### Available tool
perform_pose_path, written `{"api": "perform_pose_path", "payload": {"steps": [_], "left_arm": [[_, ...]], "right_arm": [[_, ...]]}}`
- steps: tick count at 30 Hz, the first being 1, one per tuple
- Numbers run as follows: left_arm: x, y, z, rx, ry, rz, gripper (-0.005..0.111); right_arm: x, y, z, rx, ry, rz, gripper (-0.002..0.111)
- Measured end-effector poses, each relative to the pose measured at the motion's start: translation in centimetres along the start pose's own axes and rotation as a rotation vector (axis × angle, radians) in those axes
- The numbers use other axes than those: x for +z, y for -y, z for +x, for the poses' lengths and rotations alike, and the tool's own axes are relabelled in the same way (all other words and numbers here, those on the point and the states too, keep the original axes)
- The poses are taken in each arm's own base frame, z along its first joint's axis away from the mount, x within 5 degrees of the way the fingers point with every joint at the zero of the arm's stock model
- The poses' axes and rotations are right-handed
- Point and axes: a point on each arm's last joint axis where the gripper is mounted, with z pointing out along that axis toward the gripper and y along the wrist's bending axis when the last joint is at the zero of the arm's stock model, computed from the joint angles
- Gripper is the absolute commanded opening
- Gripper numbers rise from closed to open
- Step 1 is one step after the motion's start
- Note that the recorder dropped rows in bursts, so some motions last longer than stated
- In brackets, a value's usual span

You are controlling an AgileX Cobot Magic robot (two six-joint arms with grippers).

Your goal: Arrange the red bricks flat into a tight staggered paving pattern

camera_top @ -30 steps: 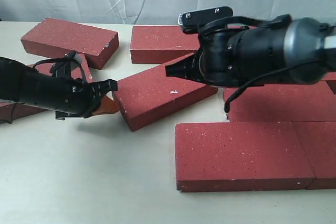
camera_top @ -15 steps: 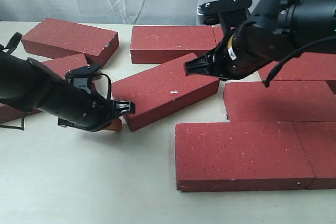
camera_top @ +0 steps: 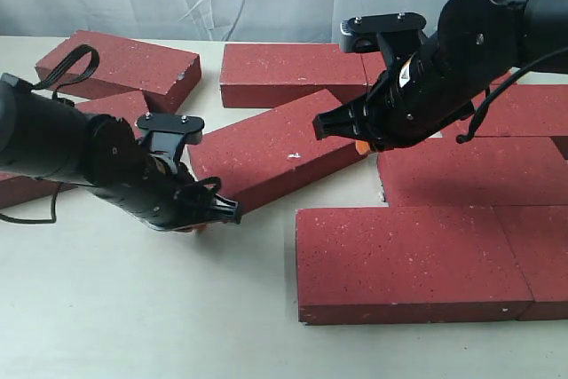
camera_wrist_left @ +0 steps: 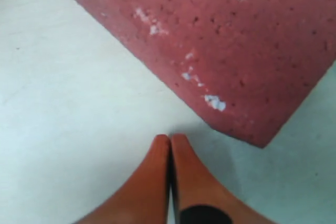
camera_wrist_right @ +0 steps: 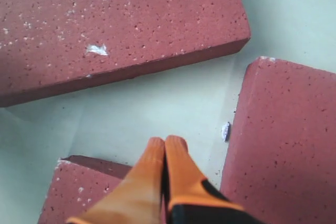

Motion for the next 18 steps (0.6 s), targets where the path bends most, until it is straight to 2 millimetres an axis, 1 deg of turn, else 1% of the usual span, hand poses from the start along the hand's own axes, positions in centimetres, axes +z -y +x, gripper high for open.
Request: {"api": "perform_pose_path", "payload": {"steps": [3, 7, 11, 14, 18], "left_arm": [[-0.4, -0.4, -0.9, 0.065, -0.034, -0.051, 0.0], [-1.4, -1.2, -2.7, 0.128, -0.053, -0.201, 0.0], [-2.1, -1.9, -3.7, 0.107, -0.031, -0.319, 0.0], [-2.1, -1.7, -3.7, 0.05, -0.021, -0.302, 0.0], [-1.7, -1.0, -3.7, -0.056, 0.024, -0.207, 0.0]], "right_arm": [[0.0, 0.0, 0.0, -0.004, 0.0, 0.0, -0.001], [0.0, 0.0, 0.0, -0.004, 0.002, 0.0, -0.001], [0.0, 0.0, 0.0, -0.003, 0.002, -0.001, -0.001], [0.0, 0.0, 0.0, -0.003, 0.002, -0.001, -0.001], [0.0, 0.0, 0.0, -0.003, 0.004, -0.002, -0.001]]}}
